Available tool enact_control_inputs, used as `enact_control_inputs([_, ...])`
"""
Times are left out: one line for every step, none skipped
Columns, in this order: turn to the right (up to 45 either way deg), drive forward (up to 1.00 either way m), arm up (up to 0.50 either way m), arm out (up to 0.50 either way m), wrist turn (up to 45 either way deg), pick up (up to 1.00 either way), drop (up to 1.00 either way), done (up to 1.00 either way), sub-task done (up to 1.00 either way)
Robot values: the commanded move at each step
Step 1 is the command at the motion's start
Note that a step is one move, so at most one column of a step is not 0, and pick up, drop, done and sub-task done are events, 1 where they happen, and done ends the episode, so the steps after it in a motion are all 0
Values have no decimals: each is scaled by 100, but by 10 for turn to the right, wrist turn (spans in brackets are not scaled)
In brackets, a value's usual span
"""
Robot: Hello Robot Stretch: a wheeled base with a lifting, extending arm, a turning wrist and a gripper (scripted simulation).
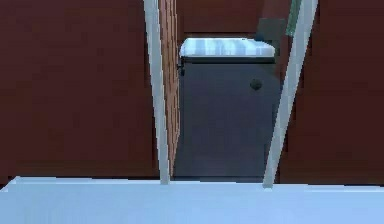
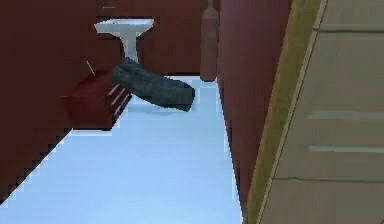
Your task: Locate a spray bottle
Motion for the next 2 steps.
enact_control_inputs([0, 15, 0, 0, 0, 0, 0, 0, 0])
enact_control_inputs([-450, 0, 0, 0, 0, 0, 0, 0, 0])
